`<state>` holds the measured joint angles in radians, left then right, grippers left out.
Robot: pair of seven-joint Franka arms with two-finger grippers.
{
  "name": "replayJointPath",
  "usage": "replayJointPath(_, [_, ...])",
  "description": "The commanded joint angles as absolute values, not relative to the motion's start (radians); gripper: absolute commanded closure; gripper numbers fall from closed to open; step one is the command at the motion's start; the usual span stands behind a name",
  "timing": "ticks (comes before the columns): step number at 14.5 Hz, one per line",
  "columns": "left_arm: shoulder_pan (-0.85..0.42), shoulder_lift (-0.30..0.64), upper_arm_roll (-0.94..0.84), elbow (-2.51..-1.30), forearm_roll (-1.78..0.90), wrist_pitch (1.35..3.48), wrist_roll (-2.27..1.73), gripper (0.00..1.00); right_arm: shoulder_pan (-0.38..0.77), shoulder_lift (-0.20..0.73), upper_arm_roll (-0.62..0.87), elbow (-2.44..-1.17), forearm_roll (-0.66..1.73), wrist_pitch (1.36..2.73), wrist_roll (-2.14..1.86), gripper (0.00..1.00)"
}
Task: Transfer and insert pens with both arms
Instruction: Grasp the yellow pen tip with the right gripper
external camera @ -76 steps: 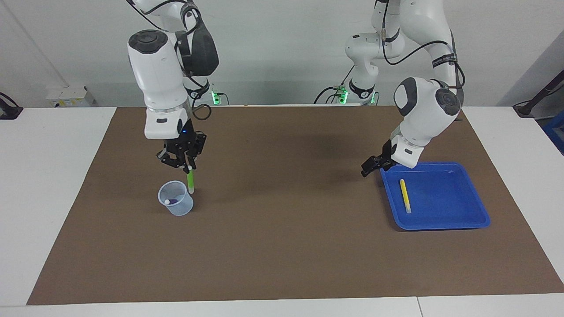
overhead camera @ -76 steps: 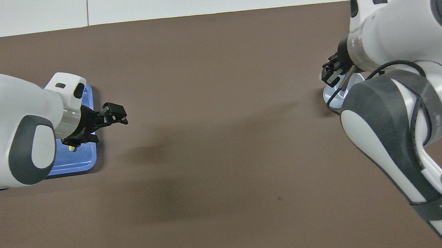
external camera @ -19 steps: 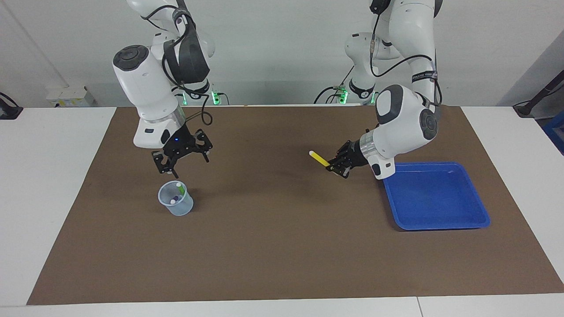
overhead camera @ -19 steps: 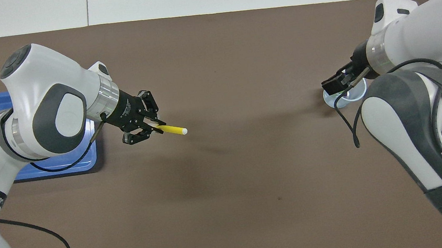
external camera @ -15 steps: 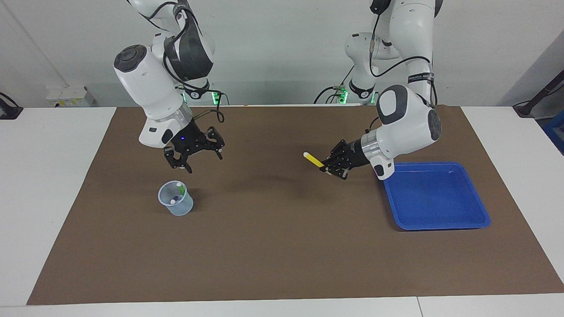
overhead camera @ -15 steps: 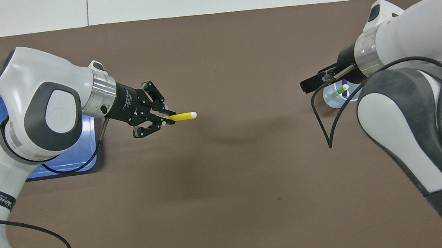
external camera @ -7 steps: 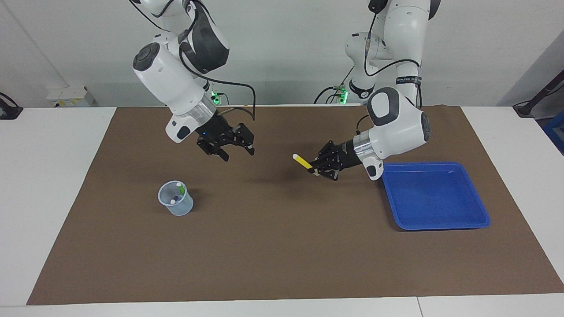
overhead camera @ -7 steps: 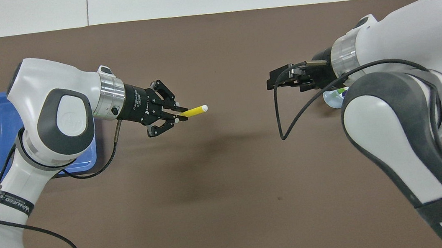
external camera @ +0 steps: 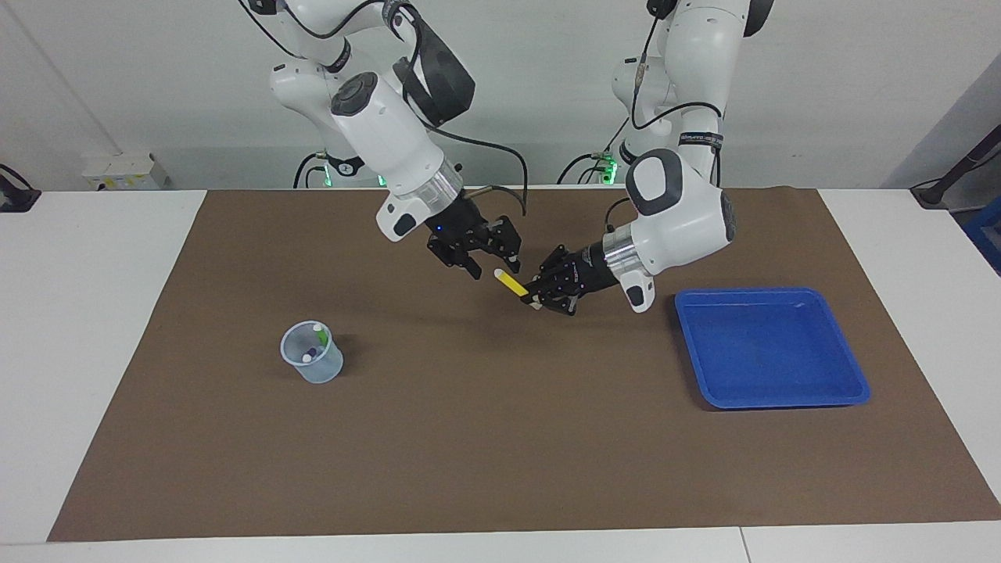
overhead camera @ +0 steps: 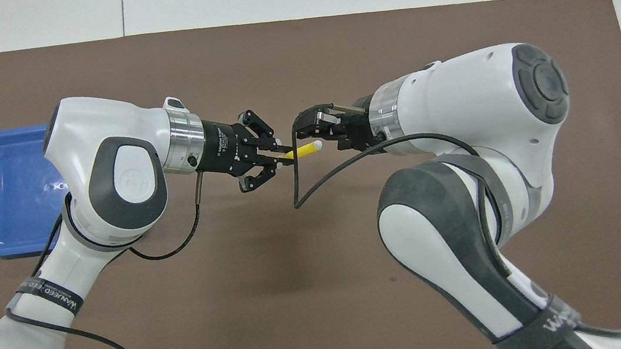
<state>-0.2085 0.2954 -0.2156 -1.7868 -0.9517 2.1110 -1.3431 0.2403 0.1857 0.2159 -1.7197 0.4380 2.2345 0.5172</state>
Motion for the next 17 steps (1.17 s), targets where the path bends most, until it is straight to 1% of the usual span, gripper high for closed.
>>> replayJointPath(1, [-0.219, 0.265, -0.207, -1.821, -0.976, 2.134, -1.351, 1.00, 0.229, 0.186, 0.222, -1.723, 0.454, 2.244, 0.508, 0.28])
replayJointPath(5, [-0.219, 0.265, -0.209, -1.819, -0.976, 2.138, -1.353, 1.00, 0.238, 0.186, 0.222, -1.738, 0.453, 2.246, 0.508, 0.33])
replayJointPath(9, [-0.221, 0.264, -0.209, -1.819, -0.974, 2.138, -1.353, 1.00, 0.239, 0.187, 0.222, -1.741, 0.453, 2.244, 0.508, 0.36])
replayJointPath(16, [-0.219, 0.264, -0.209, -1.821, -0.974, 2.137, -1.355, 1.00, 0.259, 0.201, 0.222, -1.741, 0.451, 2.249, 0.506, 0.48])
replayJointPath(17, [-0.219, 0.264, -0.207, -1.821, -0.974, 2.137, -1.355, 1.00, 0.259, 0.202, 0.222, -1.741, 0.449, 2.249, 0.506, 0.51])
